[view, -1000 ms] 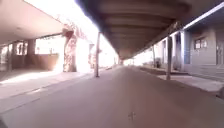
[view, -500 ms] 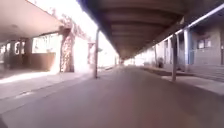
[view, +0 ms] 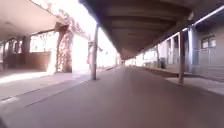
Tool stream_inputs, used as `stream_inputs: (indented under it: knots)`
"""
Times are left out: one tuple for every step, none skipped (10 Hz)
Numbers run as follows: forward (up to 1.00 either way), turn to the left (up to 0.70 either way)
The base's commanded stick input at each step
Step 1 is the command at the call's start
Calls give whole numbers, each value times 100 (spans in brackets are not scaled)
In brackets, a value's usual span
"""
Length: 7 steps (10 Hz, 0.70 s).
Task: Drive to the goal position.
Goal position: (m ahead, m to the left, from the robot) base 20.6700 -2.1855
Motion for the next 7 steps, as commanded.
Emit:
stream_inputs:
  knots:
    - [85, -34]
    - [85, -34]
    - [85, -24]
    - [85, -10]
    - [85, 0]
    - [85, 0]
    - [85, 0]
